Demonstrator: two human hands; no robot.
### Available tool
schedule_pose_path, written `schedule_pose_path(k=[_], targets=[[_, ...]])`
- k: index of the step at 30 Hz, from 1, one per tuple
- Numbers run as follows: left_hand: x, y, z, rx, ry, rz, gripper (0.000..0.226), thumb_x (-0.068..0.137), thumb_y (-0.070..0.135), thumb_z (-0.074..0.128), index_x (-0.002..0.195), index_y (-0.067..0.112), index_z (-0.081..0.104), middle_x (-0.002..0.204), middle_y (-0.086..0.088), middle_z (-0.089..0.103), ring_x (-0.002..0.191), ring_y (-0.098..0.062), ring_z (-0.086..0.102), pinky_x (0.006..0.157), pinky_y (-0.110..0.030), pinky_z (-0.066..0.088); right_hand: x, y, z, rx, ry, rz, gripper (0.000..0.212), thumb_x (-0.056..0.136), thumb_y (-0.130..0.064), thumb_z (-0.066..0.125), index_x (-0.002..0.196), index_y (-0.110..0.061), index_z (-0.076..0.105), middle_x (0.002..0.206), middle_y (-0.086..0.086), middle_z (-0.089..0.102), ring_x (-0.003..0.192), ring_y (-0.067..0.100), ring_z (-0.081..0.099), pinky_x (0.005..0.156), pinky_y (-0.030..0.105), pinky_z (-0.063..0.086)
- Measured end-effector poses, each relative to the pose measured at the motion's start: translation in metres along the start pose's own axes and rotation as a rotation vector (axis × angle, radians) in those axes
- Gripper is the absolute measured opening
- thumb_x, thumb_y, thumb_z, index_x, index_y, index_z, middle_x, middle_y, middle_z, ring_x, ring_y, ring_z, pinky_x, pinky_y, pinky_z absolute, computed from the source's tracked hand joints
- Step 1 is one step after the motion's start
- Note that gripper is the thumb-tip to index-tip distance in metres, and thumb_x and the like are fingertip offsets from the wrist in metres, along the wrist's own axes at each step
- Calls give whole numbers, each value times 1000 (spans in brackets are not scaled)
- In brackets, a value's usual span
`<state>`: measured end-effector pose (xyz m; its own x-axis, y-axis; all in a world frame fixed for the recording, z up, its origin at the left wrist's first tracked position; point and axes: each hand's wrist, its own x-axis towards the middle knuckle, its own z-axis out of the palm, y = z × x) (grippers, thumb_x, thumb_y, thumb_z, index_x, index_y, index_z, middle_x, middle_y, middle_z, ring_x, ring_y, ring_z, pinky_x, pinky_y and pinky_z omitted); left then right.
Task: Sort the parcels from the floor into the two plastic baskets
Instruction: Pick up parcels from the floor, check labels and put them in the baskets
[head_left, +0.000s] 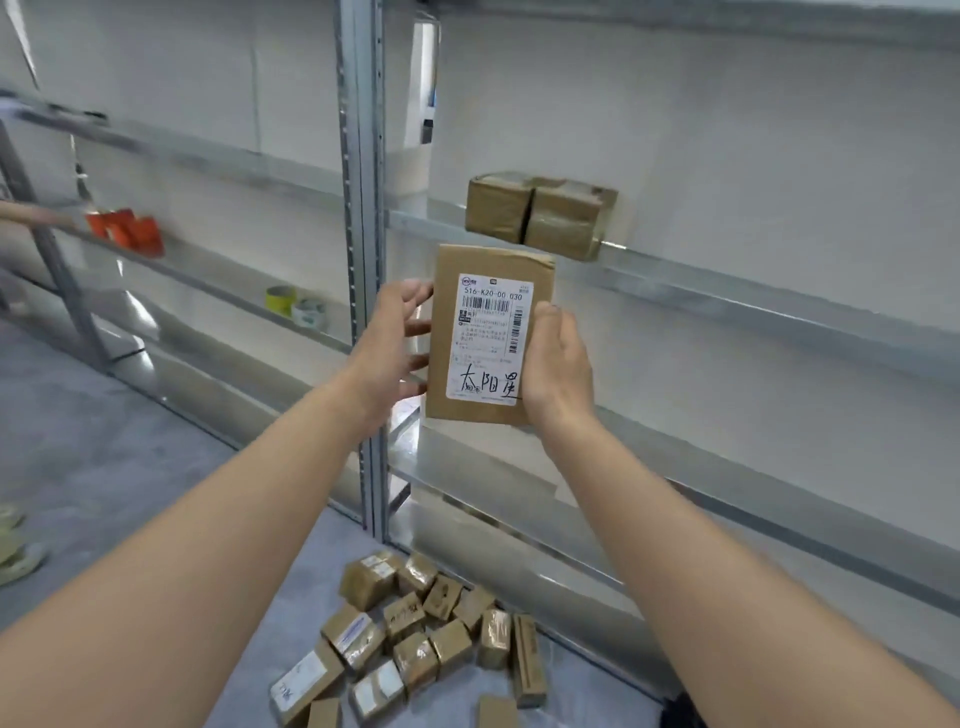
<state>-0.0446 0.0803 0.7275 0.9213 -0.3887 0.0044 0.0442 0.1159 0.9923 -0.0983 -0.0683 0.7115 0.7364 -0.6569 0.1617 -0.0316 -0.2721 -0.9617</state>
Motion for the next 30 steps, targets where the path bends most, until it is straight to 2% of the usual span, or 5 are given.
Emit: schedule_pose_path(k=[4,11,16,23,30], targets=[[-10,47,32,33,-33,86,51,97,67,29,134,45,56,126,-2,65,116,-31,64,102,-58,50,6,-41,-42,38,31,-76,43,111,-54,34,124,-27,64,106,-11,70,100,4,63,75,29,45],[-30,95,75,30,-120,158,35,100,63,30,107,48,62,126,-2,65,118,-31,61,107,-60,45,6,-82,-93,37,108,-155,42,109,-55,34,125,-27,60,109,-7,71,103,13,66,87,40,54],[-33,106,88,20,-223,165,38,98,67,33,91,53,68,121,3,68,116,-30,62,106,-61,45,-8,-94,-114,11,188,-166,40,112,-51,32,132,-26,57,113,-6,71,104,11,66,69,29,49],[-38,109,114,-12,-433,136,34,98,63,31,111,50,59,127,-3,65,117,-33,62,104,-59,48,-46,-105,-144,-47,453,-146,39,111,-48,35,130,-26,61,111,-8,72,106,14,65,82,35,49],[-74,103,167,-33,-650,52,40,99,58,32,117,47,67,114,0,72,109,-28,68,103,-57,50,-107,-97,-200,-119,688,-49,37,111,-48,36,125,-27,63,109,-11,72,102,5,63,76,27,47]])
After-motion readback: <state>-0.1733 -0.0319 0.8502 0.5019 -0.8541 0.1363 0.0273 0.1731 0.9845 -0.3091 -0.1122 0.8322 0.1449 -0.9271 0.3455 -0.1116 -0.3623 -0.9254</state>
